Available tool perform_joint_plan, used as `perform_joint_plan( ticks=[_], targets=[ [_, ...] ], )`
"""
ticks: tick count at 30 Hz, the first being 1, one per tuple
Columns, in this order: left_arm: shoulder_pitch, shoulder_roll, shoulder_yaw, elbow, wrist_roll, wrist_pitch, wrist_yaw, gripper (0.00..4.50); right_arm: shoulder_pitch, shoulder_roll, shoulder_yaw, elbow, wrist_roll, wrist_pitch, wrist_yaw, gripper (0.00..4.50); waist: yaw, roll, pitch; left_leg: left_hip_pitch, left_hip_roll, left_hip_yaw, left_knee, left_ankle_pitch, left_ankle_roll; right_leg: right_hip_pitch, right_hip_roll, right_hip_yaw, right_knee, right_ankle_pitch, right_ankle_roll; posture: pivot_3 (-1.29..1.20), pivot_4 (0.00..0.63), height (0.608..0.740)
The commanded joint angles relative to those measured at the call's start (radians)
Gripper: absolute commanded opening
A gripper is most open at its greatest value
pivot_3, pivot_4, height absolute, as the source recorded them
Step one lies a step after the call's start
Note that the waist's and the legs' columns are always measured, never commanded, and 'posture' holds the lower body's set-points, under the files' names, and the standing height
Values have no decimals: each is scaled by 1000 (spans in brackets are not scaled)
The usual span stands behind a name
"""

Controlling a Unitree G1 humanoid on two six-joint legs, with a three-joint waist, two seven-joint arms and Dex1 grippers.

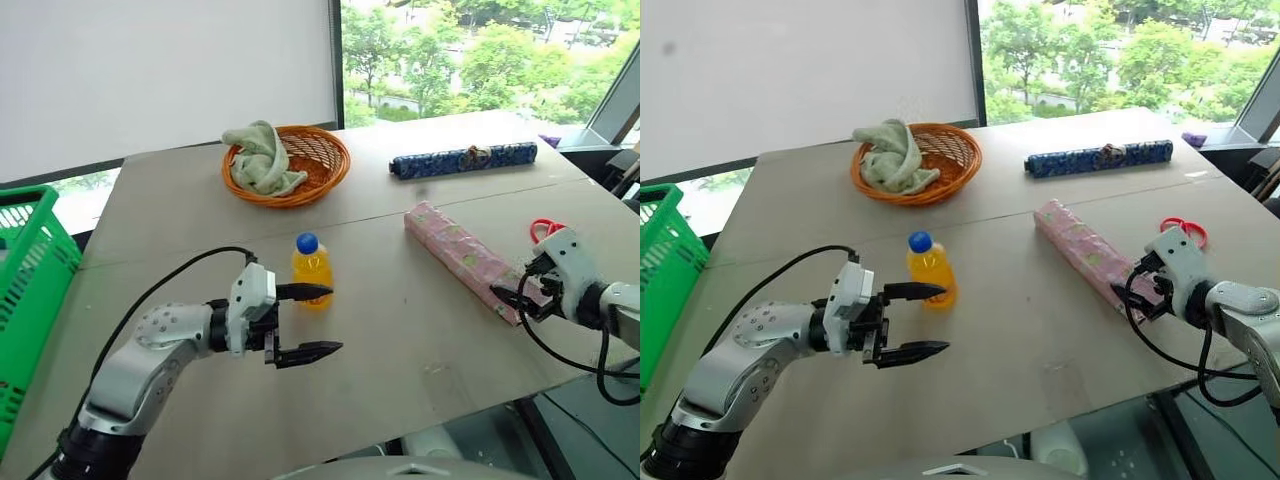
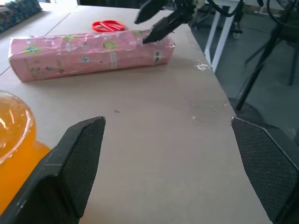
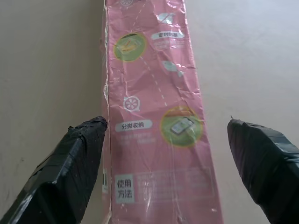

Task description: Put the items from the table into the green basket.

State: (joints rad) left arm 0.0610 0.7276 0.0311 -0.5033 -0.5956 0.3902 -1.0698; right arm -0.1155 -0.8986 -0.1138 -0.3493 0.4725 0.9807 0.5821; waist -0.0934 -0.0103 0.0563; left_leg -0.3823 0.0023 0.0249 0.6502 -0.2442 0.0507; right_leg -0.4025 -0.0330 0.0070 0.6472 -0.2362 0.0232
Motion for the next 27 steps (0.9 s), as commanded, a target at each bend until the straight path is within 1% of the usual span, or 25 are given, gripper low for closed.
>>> perform_joint_plan(
  ticks=[1,3,4,8,13,15,17,18,20,22,27],
  targets=[
    [53,-8,51,-88,-23,6,63,4500,-76,-40,47,85,-16,-3,81,4427,17,0,0,0,0,0,0,0,0,0,0,0,0,0,0,9,2,740],
    [97,-15,60,-137,-32,19,101,4500,-117,-51,88,169,-33,2,110,4427,36,-1,0,1,0,0,0,0,0,0,0,0,0,0,0,30,6,740],
    [111,-16,61,-157,-38,28,114,4500,-131,-75,126,195,-53,10,131,4427,46,-1,0,0,0,0,0,0,0,0,0,0,0,0,0,40,10,740],
    [118,-10,61,-174,-44,40,133,4500,-183,-84,191,293,-82,-22,204,4427,88,-1,1,0,0,1,1,0,0,0,0,0,0,0,0,47,16,740],
    [101,-1,63,-156,-49,45,131,4500,-229,-76,284,412,-152,-75,277,4427,100,-2,1,1,0,1,2,0,0,0,0,0,0,0,0,54,20,740],
    [97,3,61,-153,-51,47,127,4500,-241,-78,303,445,-177,-96,297,4427,103,-2,1,0,0,1,2,0,0,0,0,0,0,0,0,56,21,740],
    [88,5,63,-145,-57,50,124,4500,-250,-78,297,464,-191,-104,304,3924,104,-4,0,1,0,1,1,0,0,0,0,0,0,0,0,54,16,740],
    [77,1,64,-140,-64,57,130,4500,-243,-81,277,456,-184,-100,305,3745,105,-4,-1,1,0,1,1,0,0,0,0,0,0,0,0,51,16,740],
    [60,-7,64,-135,-79,72,139,4500,-226,-82,236,434,-174,-91,297,2841,107,-4,-1,1,0,1,2,0,0,1,0,0,0,0,0,46,12,740],
    [42,-16,56,-138,-97,89,151,4500,-182,-88,151,377,-135,-63,291,1981,108,-6,-2,1,0,1,2,0,0,1,0,0,0,0,0,33,7,740],
    [8,-30,54,-133,-153,123,159,4500,-52,-55,-96,184,2,-28,299,1981,108,-5,-2,-1,0,1,2,0,1,1,-1,0,0,0,0,3,0,740]
  ],
)
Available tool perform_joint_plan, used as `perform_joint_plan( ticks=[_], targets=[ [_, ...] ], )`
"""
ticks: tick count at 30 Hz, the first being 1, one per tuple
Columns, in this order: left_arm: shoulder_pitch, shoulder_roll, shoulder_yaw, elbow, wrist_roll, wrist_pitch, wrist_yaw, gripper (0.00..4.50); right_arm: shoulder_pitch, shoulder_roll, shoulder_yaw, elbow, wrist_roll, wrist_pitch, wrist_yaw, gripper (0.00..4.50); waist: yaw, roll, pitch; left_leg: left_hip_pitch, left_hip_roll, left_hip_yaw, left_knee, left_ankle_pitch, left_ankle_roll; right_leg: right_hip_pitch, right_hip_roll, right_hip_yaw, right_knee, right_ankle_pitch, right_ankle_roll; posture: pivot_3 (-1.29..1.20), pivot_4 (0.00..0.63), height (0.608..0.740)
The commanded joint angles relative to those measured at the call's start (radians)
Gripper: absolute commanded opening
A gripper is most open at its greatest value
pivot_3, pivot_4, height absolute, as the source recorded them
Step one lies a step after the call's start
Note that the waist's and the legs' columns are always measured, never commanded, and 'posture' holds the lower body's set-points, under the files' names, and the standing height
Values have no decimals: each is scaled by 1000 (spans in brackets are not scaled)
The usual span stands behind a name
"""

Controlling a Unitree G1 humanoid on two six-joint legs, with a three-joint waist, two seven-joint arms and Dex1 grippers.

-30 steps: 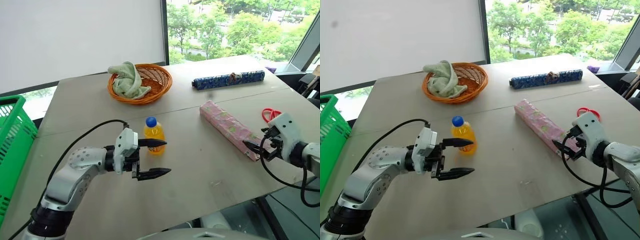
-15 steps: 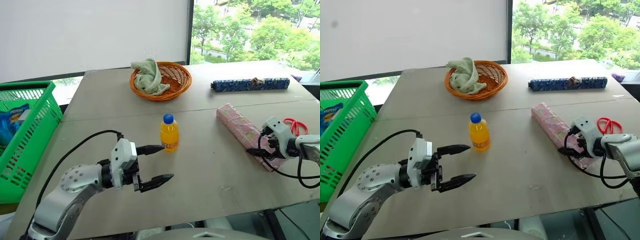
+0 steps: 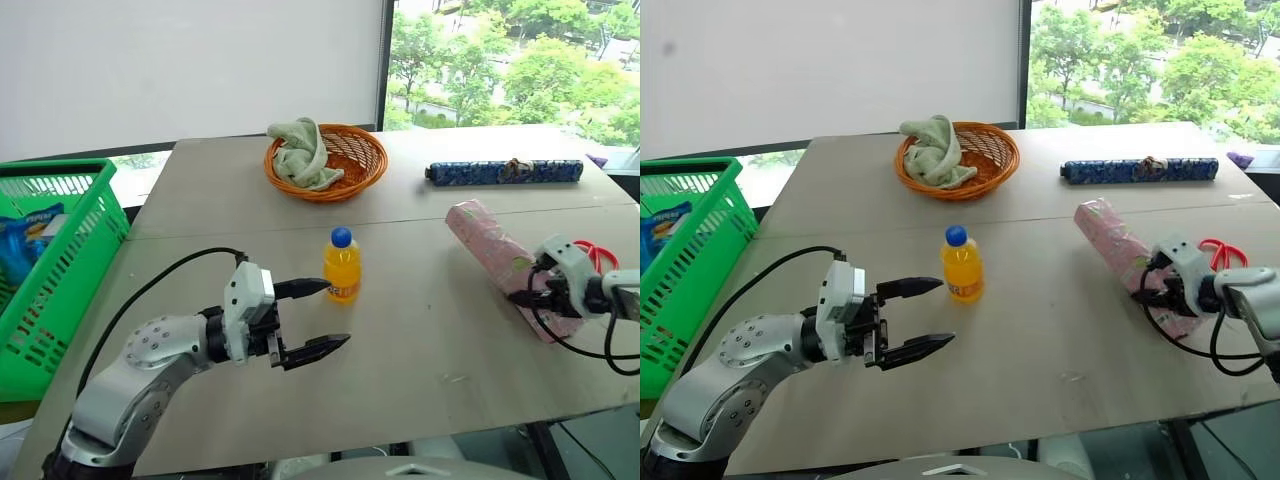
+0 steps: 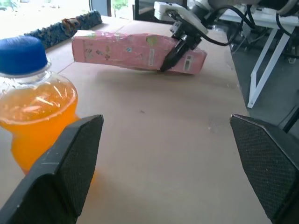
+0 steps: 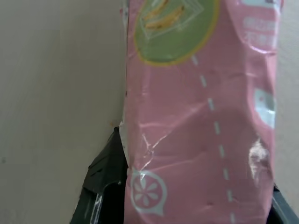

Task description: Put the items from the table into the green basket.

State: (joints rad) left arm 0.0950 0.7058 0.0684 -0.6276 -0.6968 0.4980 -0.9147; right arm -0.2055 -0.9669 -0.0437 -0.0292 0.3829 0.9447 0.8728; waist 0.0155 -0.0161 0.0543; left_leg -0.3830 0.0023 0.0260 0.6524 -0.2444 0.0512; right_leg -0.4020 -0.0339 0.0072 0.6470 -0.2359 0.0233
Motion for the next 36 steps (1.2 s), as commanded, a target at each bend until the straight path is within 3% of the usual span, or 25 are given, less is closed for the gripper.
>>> perform_joint_plan(
  ticks=[1,6,12,17,25,28,29,31,34,35,36],
  targets=[
    [-39,-11,21,-8,-77,30,7,4500,62,32,-227,-204,140,12,16,1981,-2,2,0,0,0,0,0,0,0,0,0,0,0,0,0,-5,0,740],
    [-174,-57,84,22,-348,173,136,4500,-22,147,-403,-485,462,139,-54,1981,-21,4,2,0,1,0,0,0,0,-2,3,1,5,1,1,-29,0,740],
    [-421,-128,116,99,-623,270,385,4500,-278,268,-252,-624,673,180,-197,1981,-31,0,1,3,1,0,2,0,0,-1,9,2,9,0,0,-32,0,740],
    [-568,-173,118,159,-846,290,551,4500,-423,322,-75,-614,666,149,-186,1981,-31,-3,1,1,0,2,3,0,0,-3,8,6,9,1,2,-21,0,740],
    [-635,-182,105,167,-928,293,608,4500,-475,319,60,-571,606,87,-107,1981,-29,-4,2,-3,-1,2,2,0,0,-7,8,6,9,4,-1,1,0,740],
    [-622,-165,102,148,-940,308,599,3654,-488,330,76,-550,595,66,-92,1935,-29,-4,2,-3,-1,2,2,0,0,-7,8,6,10,3,-3,13,0,740],
    [-615,-160,103,142,-936,308,605,3189,-496,337,76,-539,598,60,-86,1935,-29,-4,2,-3,-1,2,2,0,0,-7,8,6,10,3,-3,15,0,740],
    [-608,-157,110,140,-938,300,624,2227,-512,355,75,-511,600,55,-88,2520,-29,-4,2,-2,-1,3,2,0,0,-7,8,7,10,3,-3,22,0,740],
    [-596,-133,139,142,-938,291,637,901,-511,364,71,-497,578,36,-86,3854,-26,-4,2,-1,-1,3,2,0,-1,-6,9,7,11,3,-3,41,0,740],
    [-582,-112,165,149,-926,286,644,853,-509,356,63,-497,554,18,-95,4346,-26,-4,2,-1,-1,3,2,0,-1,-6,9,7,11,3,-3,50,0,740],
    [-570,-92,189,158,-912,281,650,853,-508,347,59,-495,527,0,-104,4471,-26,-4,2,-1,-1,3,2,0,-1,-6,8,7,11,3,-3,50,0,740]
  ],
)
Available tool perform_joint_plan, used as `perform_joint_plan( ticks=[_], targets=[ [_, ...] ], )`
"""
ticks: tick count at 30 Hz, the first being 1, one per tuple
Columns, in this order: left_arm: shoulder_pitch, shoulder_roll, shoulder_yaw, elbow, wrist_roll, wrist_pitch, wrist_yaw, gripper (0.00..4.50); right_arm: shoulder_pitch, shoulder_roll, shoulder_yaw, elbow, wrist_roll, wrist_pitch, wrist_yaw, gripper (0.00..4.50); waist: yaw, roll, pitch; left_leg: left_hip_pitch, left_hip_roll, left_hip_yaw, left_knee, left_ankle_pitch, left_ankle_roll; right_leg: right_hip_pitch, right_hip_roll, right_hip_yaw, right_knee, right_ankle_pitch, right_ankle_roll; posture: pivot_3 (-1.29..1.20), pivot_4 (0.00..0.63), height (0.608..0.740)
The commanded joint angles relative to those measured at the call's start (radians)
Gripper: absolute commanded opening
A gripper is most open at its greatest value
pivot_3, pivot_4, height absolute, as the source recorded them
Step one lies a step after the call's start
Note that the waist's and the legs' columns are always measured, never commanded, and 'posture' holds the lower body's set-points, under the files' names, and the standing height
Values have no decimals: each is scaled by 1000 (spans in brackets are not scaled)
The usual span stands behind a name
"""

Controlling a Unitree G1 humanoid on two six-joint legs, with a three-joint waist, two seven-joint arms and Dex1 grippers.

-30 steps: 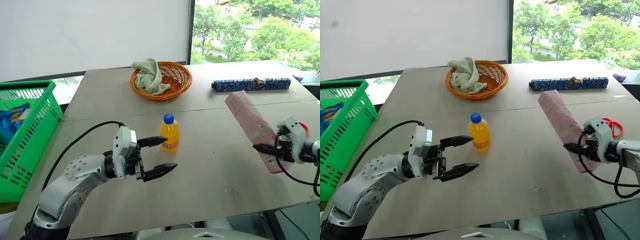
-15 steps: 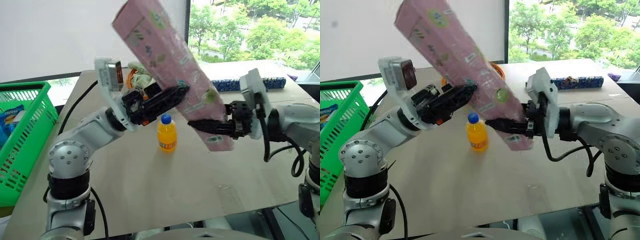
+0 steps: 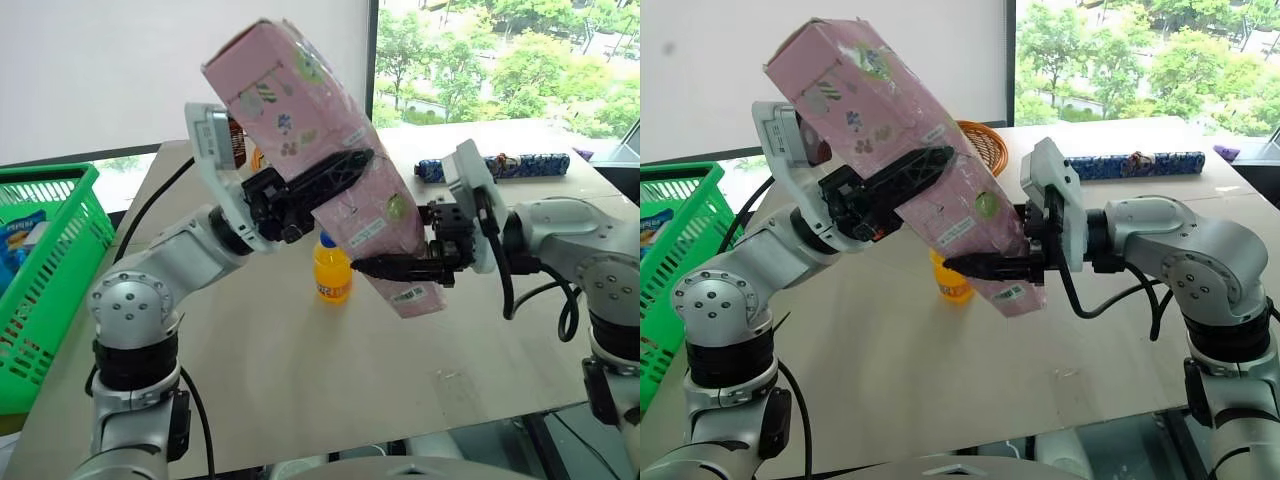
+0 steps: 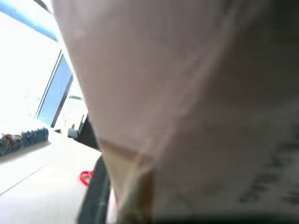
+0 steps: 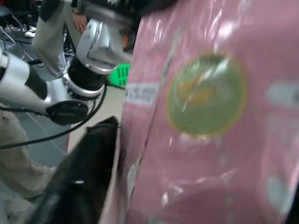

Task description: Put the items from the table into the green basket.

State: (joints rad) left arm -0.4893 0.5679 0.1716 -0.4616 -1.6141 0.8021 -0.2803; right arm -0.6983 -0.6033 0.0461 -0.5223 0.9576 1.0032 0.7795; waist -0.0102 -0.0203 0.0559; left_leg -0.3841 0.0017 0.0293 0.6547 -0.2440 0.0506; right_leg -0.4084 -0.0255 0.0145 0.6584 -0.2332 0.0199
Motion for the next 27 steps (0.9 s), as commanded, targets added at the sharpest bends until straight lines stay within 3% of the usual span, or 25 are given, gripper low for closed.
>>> perform_joint_plan(
  ticks=[1,7,9,12,15,21,27],
  targets=[
    [28,73,119,5,30,-31,18,853,-19,-34,-25,6,-88,-74,-19,4471,-1,0,0,0,0,0,0,0,0,0,0,0,0,0,0,59,0,740],
    [39,185,283,127,158,-85,40,853,-66,-63,16,72,-202,-108,-21,4471,6,0,0,0,0,1,0,0,0,-1,0,0,0,0,-1,109,0,740],
    [29,247,299,190,310,-123,39,853,-121,-27,32,115,-228,-101,-49,4471,11,-1,1,0,0,1,-1,0,0,-1,0,0,0,0,-1,116,0,740],
    [-39,394,286,375,644,-262,63,853,-233,46,68,146,-233,-87,-58,4471,23,-1,2,0,0,3,-2,1,-1,-3,0,0,2,0,-1,159,0,740],
    [-171,485,293,593,863,-431,66,853,-323,99,94,190,-244,-59,-66,4471,34,-3,2,-2,2,3,-4,1,-2,-6,2,-2,1,1,-1,182,0,740],
    [-366,607,259,941,1078,-634,-79,853,-397,163,75,245,-232,-46,-61,4471,73,-12,-1,-16,-1,1,-5,1,-8,-17,-10,-8,-2,4,0,206,0,740],
    [-380,717,176,1263,1324,-870,-143,853,-418,180,68,235,-202,-27,-36,4471,97,-18,-5,-32,-2,-5,-3,1,-8,-31,-15,-15,-1,5,-2,205,0,740]
  ],
)
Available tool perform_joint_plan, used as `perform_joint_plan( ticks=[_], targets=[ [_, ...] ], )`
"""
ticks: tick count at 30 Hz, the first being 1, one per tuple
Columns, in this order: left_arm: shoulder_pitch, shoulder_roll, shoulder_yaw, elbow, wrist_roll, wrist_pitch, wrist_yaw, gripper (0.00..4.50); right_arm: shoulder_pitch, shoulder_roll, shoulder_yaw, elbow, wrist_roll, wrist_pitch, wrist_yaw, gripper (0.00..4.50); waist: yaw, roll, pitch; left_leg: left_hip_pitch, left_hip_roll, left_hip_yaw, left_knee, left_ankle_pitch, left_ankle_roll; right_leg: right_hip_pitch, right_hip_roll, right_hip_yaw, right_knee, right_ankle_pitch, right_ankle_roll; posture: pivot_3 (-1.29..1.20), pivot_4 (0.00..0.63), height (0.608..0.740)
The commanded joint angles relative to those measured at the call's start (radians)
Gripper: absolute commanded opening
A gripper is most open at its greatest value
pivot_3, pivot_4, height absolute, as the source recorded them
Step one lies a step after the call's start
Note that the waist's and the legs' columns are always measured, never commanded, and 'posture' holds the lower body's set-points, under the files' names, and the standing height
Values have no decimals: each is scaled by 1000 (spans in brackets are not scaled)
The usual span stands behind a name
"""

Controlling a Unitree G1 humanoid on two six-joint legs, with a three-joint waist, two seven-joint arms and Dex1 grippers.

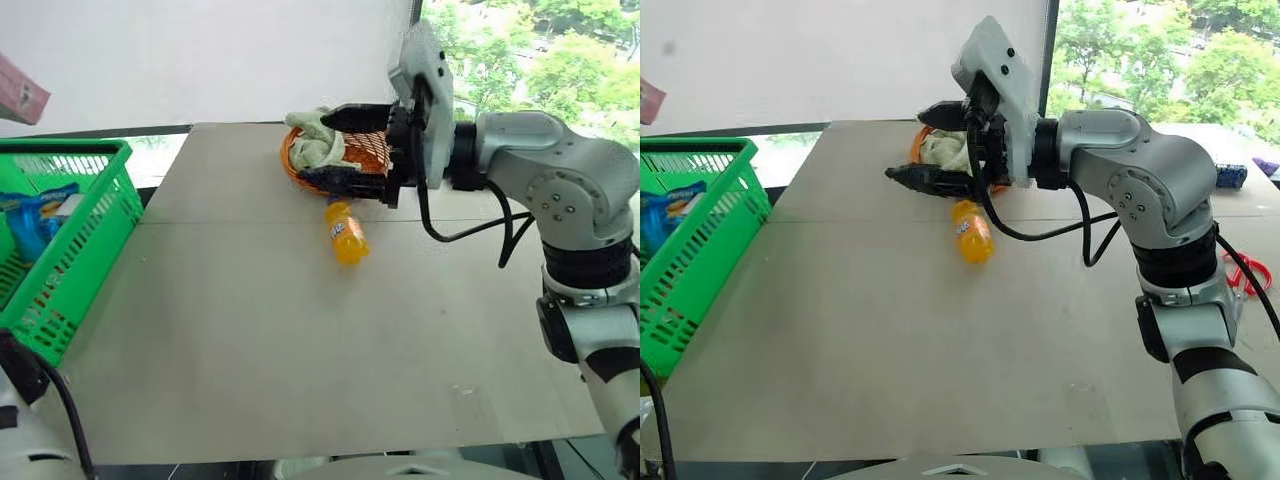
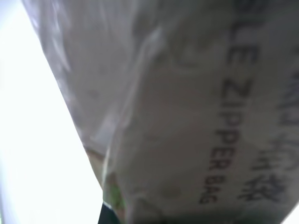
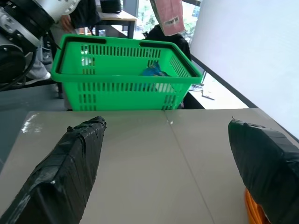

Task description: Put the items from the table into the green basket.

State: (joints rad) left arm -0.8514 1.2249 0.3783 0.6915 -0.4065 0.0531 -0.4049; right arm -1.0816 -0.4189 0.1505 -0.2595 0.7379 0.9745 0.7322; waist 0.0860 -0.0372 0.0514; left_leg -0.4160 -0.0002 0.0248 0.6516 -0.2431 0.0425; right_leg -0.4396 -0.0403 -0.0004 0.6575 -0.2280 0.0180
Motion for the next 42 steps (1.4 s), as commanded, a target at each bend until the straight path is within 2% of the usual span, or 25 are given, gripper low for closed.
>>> perform_joint_plan(
  ticks=[1,6,9,10,11,13,14,16,18,21,22,24,26,28,30,32,34,36,38,40,42],
  targets=[
    [-10,64,-42,139,145,-160,-29,853,-36,-4,-36,-29,19,2,13,4471,1,-2,-1,0,0,-1,0,0,0,0,0,-1,0,0,0,204,0,740],
    [6,51,-41,278,193,-235,-69,853,-36,-5,-34,-30,18,1,13,4471,6,-6,-4,-1,1,-3,0,-2,2,0,-1,-4,0,1,-2,190,0,740],
    [56,40,-3,367,163,-227,-143,853,-32,-10,-36,-41,19,8,4,4471,4,-6,-4,0,1,-2,0,-4,-2,0,-4,-6,1,1,-3,180,0,740],
    [76,39,10,390,160,-229,-146,1440,-31,-12,-38,-45,20,11,2,4500,2,-6,-5,0,1,-2,0,-4,-2,0,-5,-7,1,1,-3,180,0,740],
    [85,40,23,403,159,-230,-131,1721,-29,-14,-40,-48,21,14,0,4500,-3,-6,-5,0,2,-1,0,-4,-2,-1,-6,-9,2,1,-3,182,0,740],
    [70,44,30,403,170,-214,-74,2637,-24,-22,-40,-54,19,19,-3,4500,-7,-10,-6,0,2,-1,0,-4,-2,-2,-7,-11,3,2,-3,190,0,740],
    [55,43,16,383,182,-194,-66,3215,-21,-25,-42,-57,19,22,-5,4500,-8,-11,-7,-1,2,-2,0,-4,-2,-2,-7,-13,3,2,-4,194,0,740],
    [7,32,-24,319,204,-112,-61,4036,-15,-29,-47,-61,19,29,-9,4500,-7,-14,-9,-1,2,-2,0,-4,-2,-2,-7,-14,3,2,-4,198,0,740],
    [-31,15,-48,254,203,-36,-88,4036,-11,-33,-50,-64,19,32,-12,4500,-3,-16,-10,-2,2,-3,1,-4,-2,-2,-8,-15,3,2,-4,199,0,740],
    [-108,-58,-81,-4,128,252,-128,4036,5,-47,-65,-75,21,43,-28,4500,1,-18,-12,-2,2,-2,2,-4,-2,-1,-9,-15,3,2,-4,185,0,740],
    [-129,-84,-112,-115,125,410,-90,4036,13,-56,-76,-86,24,51,-37,4500,5,-18,-12,-1,2,-2,2,-4,-2,0,-9,-16,3,2,-4,181,0,740],
    [-218,-171,-155,-340,79,887,40,4036,31,-80,-100,-111,33,75,-58,4500,9,-20,-14,-1,2,-2,3,-4,-2,1,-10,-17,3,3,-4,167,0,740],
    [-291,-281,-154,-489,-13,1276,65,4036,46,-103,-119,-135,41,101,-75,4500,10,-19,-13,-2,2,-4,8,-2,3,2,-10,-20,4,3,-3,149,0,740],
    [-312,-435,-124,-598,-90,1508,81,4036,66,-138,-140,-149,46,123,-83,4500,7,-12,-11,-2,1,-5,10,-2,4,5,-9,-21,4,3,-2,123,0,740],
    [-269,-571,-140,-649,-184,1561,143,4036,100,-188,-166,-158,49,147,-81,4500,-4,-8,-11,0,1,-5,12,-2,5,7,-7,-20,5,3,-2,93,0,740],
    [-221,-676,-169,-625,-270,1561,228,4036,146,-251,-186,-192,52,179,-85,4500,-23,-4,-11,1,2,-5,12,-2,5,8,-6,-19,6,3,-2,56,0,740],
    [-189,-791,-169,-572,-283,1561,346,4036,211,-327,-211,-239,65,222,-81,4500,-41,-3,-10,2,3,-4,13,-2,5,7,-5,-18,7,3,-2,17,0,740],
    [-178,-844,-170,-539,-291,1561,433,4036,249,-374,-225,-268,79,247,-80,4500,-60,-2,-10,2,4,-4,14,-2,5,7,-4,-17,8,3,-3,-29,0,740],
    [-187,-911,-149,-463,-262,1561,514,4036,305,-433,-271,-300,117,295,-69,4500,-86,0,-9,2,4,-4,14,-2,5,7,-4,-17,8,3,-3,-88,0,740],
    [-199,-998,-122,-387,-152,1561,590,4036,405,-516,-353,-325,154,342,-39,4500,-97,2,-10,3,4,-3,14,-2,5,7,-3,-16,8,4,-3,-110,0,740],
    [-216,-1042,-125,-336,-80,1536,630,4036,473,-566,-401,-325,168,352,-19,4500,-91,3,-11,2,3,-6,16,-2,5,10,-4,-18,5,3,-3,-142,0,740]
  ],
)
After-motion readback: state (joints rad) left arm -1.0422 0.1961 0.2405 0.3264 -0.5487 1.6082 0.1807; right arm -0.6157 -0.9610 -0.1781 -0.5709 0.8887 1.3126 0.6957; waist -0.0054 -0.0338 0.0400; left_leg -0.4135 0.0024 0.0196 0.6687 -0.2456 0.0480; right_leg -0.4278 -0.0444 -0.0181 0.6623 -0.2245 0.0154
